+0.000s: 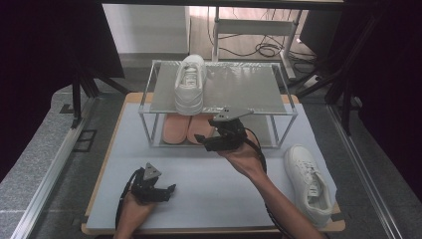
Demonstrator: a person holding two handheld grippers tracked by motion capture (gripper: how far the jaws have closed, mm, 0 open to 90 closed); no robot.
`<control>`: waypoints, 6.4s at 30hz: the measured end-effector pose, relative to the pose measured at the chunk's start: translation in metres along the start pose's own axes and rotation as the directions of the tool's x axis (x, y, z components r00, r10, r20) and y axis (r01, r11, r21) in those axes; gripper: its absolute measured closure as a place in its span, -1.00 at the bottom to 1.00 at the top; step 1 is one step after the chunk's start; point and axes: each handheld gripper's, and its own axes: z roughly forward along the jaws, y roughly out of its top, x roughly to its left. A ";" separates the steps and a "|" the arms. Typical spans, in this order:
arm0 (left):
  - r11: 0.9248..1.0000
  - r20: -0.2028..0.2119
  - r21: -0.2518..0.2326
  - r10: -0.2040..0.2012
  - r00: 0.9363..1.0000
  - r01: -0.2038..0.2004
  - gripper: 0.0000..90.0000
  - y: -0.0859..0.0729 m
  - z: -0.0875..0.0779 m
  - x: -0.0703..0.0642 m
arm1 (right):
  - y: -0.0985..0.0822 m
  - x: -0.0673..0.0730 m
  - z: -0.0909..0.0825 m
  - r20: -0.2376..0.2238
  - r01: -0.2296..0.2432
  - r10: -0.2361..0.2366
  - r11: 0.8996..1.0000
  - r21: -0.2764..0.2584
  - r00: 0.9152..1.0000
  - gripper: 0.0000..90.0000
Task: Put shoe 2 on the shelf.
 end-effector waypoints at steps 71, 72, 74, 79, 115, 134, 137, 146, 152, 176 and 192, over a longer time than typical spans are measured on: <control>1.000 0.000 0.006 0.004 1.000 -0.004 -0.70 0.000 0.000 0.000 | -0.124 -0.074 -0.130 0.299 -0.235 0.160 0.943 0.235 0.941 0.61; 1.000 0.000 0.006 0.005 1.000 -0.005 -0.70 0.000 0.000 0.000 | -0.125 -0.077 -0.133 0.310 -0.246 0.167 0.941 0.234 0.936 0.64; 1.000 -0.001 0.006 0.004 1.000 -0.004 -0.70 0.000 0.000 0.000 | -0.128 -0.083 -0.140 0.322 -0.270 0.188 0.935 0.231 0.928 0.74; 1.000 0.000 0.006 0.002 1.000 -0.002 -0.69 0.000 0.000 0.000 | -0.138 -0.098 -0.157 0.381 -0.312 0.210 0.922 0.230 0.901 1.00; 1.000 0.000 0.006 0.002 1.000 -0.002 -0.70 0.000 0.000 0.000 | -0.231 -0.126 -0.208 0.563 -0.537 0.341 0.813 0.225 0.753 1.00; 1.000 -0.001 0.007 0.002 1.000 -0.002 -0.69 0.000 0.000 0.000 | -0.231 -0.111 -0.194 0.510 -0.527 0.357 0.816 0.237 0.783 1.00; 1.000 0.000 0.007 0.002 1.000 -0.002 -0.69 0.000 0.000 0.000 | -0.227 -0.106 -0.187 0.491 -0.513 0.352 0.823 0.243 0.797 1.00; 1.000 0.000 0.006 0.002 1.000 -0.002 -0.69 0.000 0.000 0.000 | -0.228 -0.100 -0.184 0.461 -0.517 0.372 0.821 0.243 0.806 1.00; 1.000 0.000 0.006 0.002 1.000 -0.002 -0.69 0.000 0.000 0.000 | -0.231 -0.091 -0.188 0.451 -0.516 0.374 0.820 0.246 0.810 1.00; 1.000 0.000 0.006 0.001 1.000 -0.001 -0.69 0.000 0.000 0.000 | -0.200 -0.067 -0.127 0.330 -0.423 0.325 0.858 0.291 0.886 1.00; 1.000 0.000 0.006 0.002 1.000 -0.002 -0.69 0.000 0.000 0.000 | -0.181 -0.049 -0.092 0.265 -0.379 0.303 0.870 0.315 0.916 1.00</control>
